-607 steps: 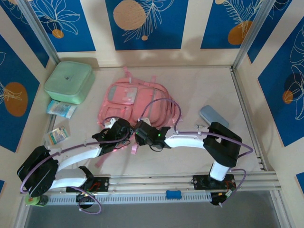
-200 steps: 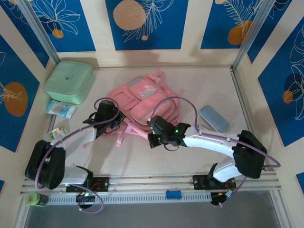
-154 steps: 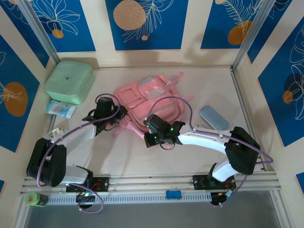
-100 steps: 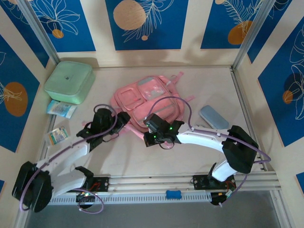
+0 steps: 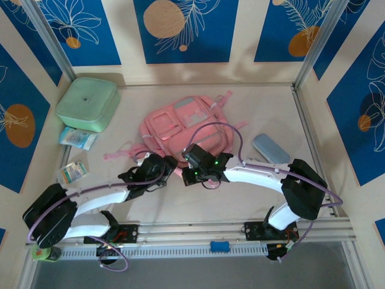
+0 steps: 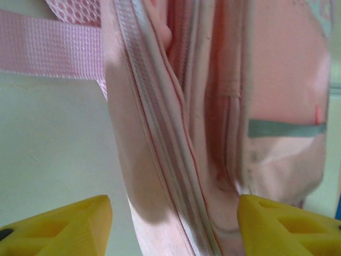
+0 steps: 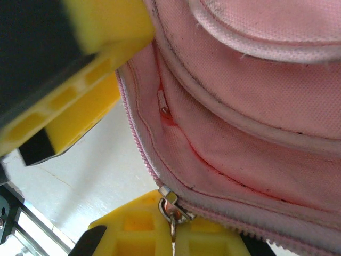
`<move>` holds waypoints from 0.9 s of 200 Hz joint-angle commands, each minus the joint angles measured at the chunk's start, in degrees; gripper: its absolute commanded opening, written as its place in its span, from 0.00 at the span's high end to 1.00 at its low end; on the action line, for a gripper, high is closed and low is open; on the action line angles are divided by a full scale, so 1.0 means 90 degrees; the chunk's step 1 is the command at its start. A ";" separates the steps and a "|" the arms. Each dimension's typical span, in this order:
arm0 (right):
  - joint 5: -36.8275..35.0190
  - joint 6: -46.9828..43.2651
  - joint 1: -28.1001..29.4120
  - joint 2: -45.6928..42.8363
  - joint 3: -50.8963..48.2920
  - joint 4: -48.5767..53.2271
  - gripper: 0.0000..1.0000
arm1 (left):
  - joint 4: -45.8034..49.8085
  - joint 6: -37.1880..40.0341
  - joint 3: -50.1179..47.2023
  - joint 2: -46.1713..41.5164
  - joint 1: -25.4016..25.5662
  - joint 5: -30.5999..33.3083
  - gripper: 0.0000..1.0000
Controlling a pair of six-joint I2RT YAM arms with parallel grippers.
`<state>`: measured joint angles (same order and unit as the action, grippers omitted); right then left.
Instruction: Pack books, pencil case, and school supplies into a backpack
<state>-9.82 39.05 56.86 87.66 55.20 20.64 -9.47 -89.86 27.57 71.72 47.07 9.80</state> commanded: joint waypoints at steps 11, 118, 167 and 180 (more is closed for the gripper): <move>0.0066 -0.0002 0.0019 -0.0167 0.0088 -0.0049 1.00 | -0.0383 -0.0459 0.0397 0.0352 0.0167 0.0603 0.47; -0.0864 0.0227 0.0162 -0.0465 0.0283 0.1502 1.00 | 0.0877 0.0827 0.0759 0.0012 -0.0268 0.1004 1.00; -0.1026 0.0352 -0.0121 -0.1005 -0.0127 0.2377 1.00 | 0.1751 0.2257 0.0935 -0.0591 -0.1574 0.0295 1.00; -0.1010 0.0370 -0.0340 -0.1167 -0.0276 0.2495 1.00 | 0.1806 0.2513 0.0949 -0.0606 -0.1993 -0.0045 1.00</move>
<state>-16.32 40.77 56.71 80.99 56.16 30.76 2.55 -76.42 34.39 67.81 37.36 7.77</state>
